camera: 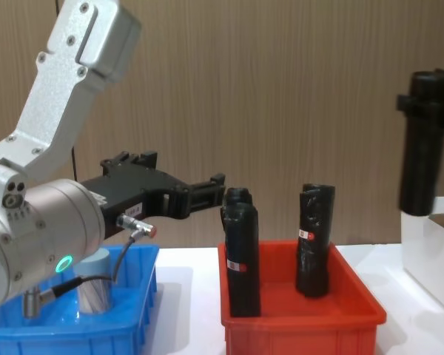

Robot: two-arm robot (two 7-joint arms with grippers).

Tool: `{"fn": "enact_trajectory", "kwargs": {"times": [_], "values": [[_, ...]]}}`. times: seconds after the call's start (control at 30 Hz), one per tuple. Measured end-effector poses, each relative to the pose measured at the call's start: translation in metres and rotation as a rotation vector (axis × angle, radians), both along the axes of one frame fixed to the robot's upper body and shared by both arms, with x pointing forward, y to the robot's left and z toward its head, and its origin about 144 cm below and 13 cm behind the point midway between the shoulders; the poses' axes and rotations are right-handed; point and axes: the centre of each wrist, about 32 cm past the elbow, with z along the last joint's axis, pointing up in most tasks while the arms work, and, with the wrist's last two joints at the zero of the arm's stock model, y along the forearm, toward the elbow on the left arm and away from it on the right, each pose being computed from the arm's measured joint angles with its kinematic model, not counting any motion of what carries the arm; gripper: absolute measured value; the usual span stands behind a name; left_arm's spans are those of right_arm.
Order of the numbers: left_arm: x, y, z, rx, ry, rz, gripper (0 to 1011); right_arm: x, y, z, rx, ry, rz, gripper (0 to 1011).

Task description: Pick the cotton swabs from the blue box and place them into the white box.

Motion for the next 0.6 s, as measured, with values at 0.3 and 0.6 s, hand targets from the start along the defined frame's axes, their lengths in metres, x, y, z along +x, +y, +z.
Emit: {"fn": "enact_trajectory", "kwargs": {"times": [0.3,0.6], "values": [[0.000,0.000,0.000,0.000,0.000,0.000,1004,-0.014,-0.021,0.002,-0.025,0.015,-0.104,493],[0.000,0.000,0.000,0.000,0.000,0.000,1004,-0.017,-0.039,-0.001,-0.041,0.033,-0.176,493]]}}
